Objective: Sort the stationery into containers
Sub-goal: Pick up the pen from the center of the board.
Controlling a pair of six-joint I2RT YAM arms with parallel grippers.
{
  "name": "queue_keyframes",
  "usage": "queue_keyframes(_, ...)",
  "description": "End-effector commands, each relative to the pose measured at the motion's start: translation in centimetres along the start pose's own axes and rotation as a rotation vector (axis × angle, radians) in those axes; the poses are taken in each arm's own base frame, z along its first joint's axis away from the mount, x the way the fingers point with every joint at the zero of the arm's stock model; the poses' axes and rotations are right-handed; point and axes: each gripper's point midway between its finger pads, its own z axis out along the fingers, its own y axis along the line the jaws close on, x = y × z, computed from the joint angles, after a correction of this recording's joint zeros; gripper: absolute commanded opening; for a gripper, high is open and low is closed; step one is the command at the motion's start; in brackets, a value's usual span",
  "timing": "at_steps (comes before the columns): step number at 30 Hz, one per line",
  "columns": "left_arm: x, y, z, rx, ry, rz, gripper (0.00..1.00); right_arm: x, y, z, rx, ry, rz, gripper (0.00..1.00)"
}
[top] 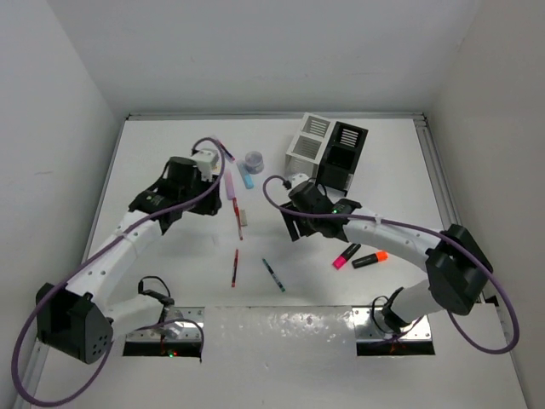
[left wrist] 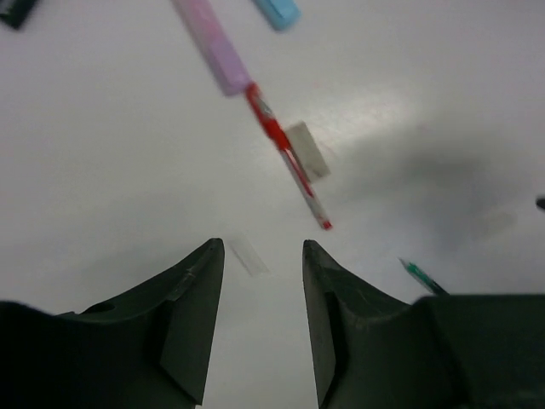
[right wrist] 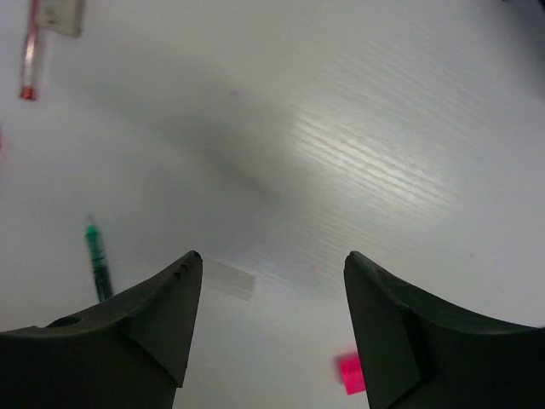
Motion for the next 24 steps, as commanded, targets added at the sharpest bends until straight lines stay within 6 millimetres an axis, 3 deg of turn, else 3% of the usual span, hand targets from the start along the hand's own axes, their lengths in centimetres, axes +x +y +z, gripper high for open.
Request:
queue_keyframes(1,0.9,-4.3,-0.7,0.135,0.117,0.094,0.40,-1.3,-2.3,-0.9,0.088,-0.099,0.153,0.67)
queue_keyframes(4,3.5,-6.5,0.9,0.134,0.266,0.015,0.42,-1.6,-3.0,-1.0,0.101,-0.113,0.209,0.68)
queue_keyframes(7,7.3,-6.4,2.0,0.074,0.396,-0.045,0.42,-1.4,-3.1,-0.9,0.102,-0.114,0.231,0.68)
queue_keyframes(8,9.1,-5.6,2.2,0.021,0.436,-0.039,0.42,-0.8,-3.3,-0.7,0.110,-0.107,0.232,0.68)
queue_keyframes(13,13.4,-5.4,2.8,-0.101,0.591,-0.021,0.42,0.7,-3.4,-0.4,0.110,-0.084,0.216,0.68)
queue_keyframes(15,14.9,-5.0,3.3,-0.140,0.639,-0.026,0.43,1.1,-3.5,-0.5,0.111,-0.079,0.216,0.68)
queue_keyframes(19,15.4,-6.1,4.6,-0.108,0.638,-0.003,0.43,2.7,-3.7,-0.9,0.105,-0.081,0.253,0.68)
queue_keyframes(24,18.4,-6.3,4.0,-0.135,0.705,-0.007,0.43,4.2,-4.5,-1.4,0.132,-0.091,0.292,0.68)
